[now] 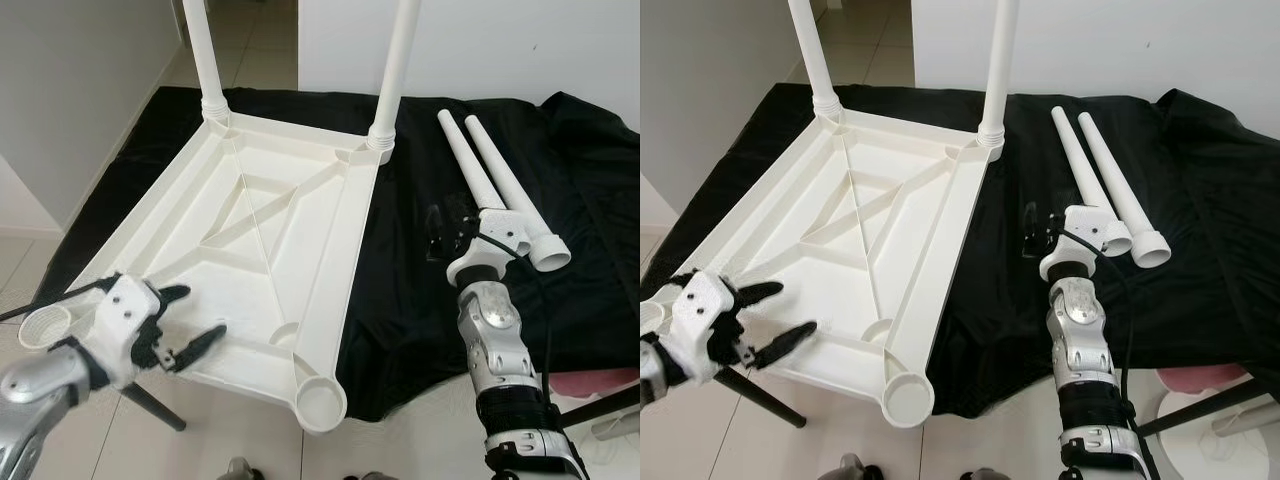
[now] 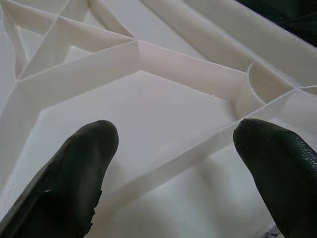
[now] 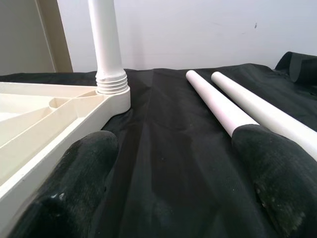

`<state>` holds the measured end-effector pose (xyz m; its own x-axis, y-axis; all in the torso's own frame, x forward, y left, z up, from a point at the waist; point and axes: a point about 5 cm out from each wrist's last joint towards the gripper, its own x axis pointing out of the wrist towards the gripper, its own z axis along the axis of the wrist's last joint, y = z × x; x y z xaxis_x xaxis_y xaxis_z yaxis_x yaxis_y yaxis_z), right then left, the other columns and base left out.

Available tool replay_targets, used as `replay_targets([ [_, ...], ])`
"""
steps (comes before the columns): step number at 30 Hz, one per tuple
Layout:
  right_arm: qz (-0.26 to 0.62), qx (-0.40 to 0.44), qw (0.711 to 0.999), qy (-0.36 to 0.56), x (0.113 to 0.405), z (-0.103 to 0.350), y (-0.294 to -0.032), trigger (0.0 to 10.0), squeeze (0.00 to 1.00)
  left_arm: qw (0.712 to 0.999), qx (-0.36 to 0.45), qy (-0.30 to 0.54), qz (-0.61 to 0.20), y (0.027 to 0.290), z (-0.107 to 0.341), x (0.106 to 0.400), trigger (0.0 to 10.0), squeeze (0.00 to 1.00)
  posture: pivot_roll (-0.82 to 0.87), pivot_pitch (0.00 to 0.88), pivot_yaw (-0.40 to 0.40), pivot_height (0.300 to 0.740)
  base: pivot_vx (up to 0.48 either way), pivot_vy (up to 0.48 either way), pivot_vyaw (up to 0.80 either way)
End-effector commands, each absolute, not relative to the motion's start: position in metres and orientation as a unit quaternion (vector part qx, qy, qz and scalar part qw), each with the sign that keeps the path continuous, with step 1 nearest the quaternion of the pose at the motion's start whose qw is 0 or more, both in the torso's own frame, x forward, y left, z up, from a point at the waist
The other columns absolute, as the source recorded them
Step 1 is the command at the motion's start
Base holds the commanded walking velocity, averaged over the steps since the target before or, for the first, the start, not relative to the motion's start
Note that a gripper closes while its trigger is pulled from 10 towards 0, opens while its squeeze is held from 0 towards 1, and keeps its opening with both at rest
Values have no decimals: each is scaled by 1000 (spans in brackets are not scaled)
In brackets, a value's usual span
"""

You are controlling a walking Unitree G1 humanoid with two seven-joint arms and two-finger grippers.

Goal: Building children table

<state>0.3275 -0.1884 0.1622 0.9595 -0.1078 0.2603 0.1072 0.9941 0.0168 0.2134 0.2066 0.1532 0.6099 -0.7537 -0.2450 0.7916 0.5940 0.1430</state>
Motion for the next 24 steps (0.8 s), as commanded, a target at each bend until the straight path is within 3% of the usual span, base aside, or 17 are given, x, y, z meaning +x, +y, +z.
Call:
replay_targets([
  [1, -58, 3, 991, -119, 328, 157, -191, 10000, 0, 803, 110, 96, -578, 199, 155, 197, 10000, 0, 4, 100, -15, 740, 0, 0, 0],
  [7, -60, 6, 991, -122, 330, 159, -191, 10000, 0, 787, 158, 150, -578, 193, 128, 202, 10000, 0, -1, 88, -6, 740, 0, 0, 0],
  [15, -63, 8, 990, -123, 330, 158, -189, 10000, 0, 813, 197, 140, -530, 187, 117, 227, 10000, 0, -10, 83, 4, 740, 0, 0, 0],
  [24, -72, 15, 990, -120, 327, 155, -189, 10000, 0, 851, 217, 120, -462, 162, 108, 259, 10000, 0, -16, 77, 15, 740, 0, 0, 0],
])
